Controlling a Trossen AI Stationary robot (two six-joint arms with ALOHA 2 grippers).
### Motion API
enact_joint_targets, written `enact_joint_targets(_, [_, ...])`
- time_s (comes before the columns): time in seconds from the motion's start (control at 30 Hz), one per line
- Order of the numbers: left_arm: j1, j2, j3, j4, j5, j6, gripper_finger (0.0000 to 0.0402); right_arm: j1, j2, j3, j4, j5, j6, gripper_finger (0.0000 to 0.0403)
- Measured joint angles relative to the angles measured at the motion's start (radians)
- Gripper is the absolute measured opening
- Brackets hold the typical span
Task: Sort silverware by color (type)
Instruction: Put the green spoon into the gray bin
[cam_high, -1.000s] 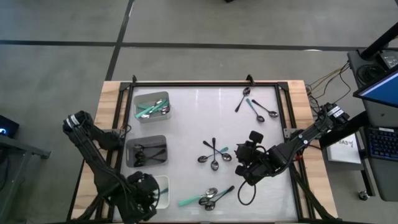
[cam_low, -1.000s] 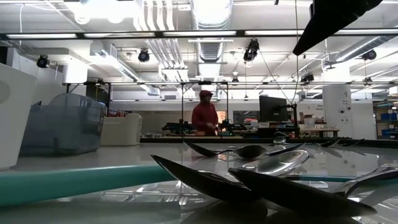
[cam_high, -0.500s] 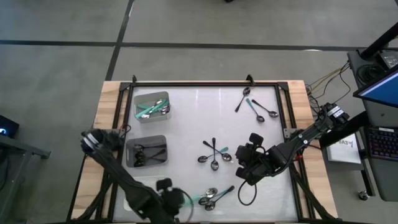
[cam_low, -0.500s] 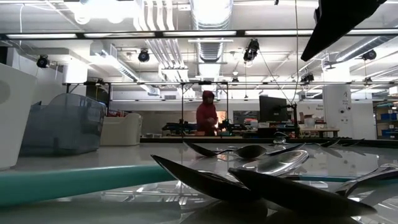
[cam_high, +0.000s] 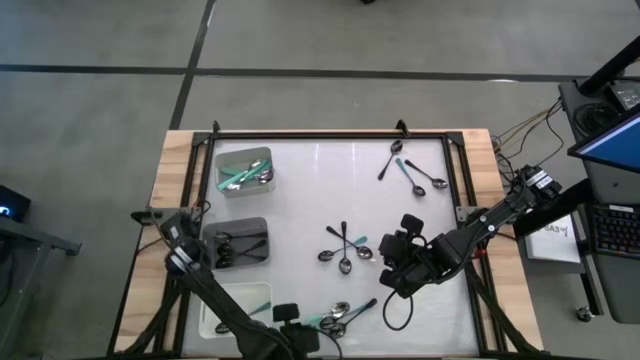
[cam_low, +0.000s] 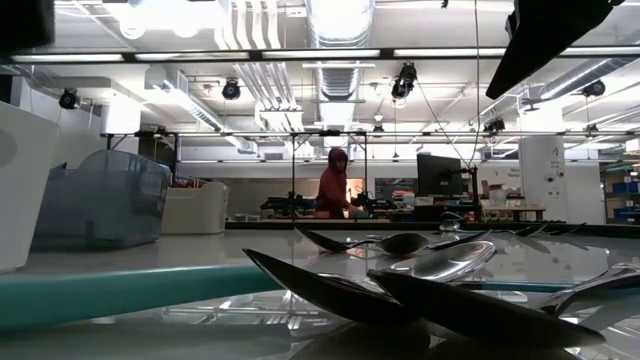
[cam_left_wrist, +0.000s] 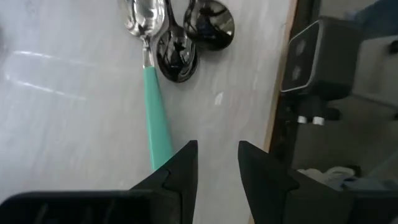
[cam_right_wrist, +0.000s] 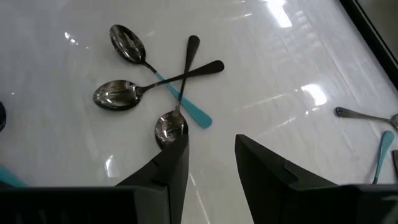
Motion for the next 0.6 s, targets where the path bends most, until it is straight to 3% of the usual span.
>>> enact_joint_targets(0.17, [0.011, 0.07, 0.059, -0.039, 0.001, -0.013, 0.0097, 0.0, 0.0, 0.0, 0.002, 0.0, 0.023, 0.0123])
enact_joint_targets(0.6, [0.019, 0.068, 0.04, -0.09, -0.017, -0.037, 0.0098, 0.0, 0.0, 0.0, 0.005, 0.004, 0.034, 0.0123])
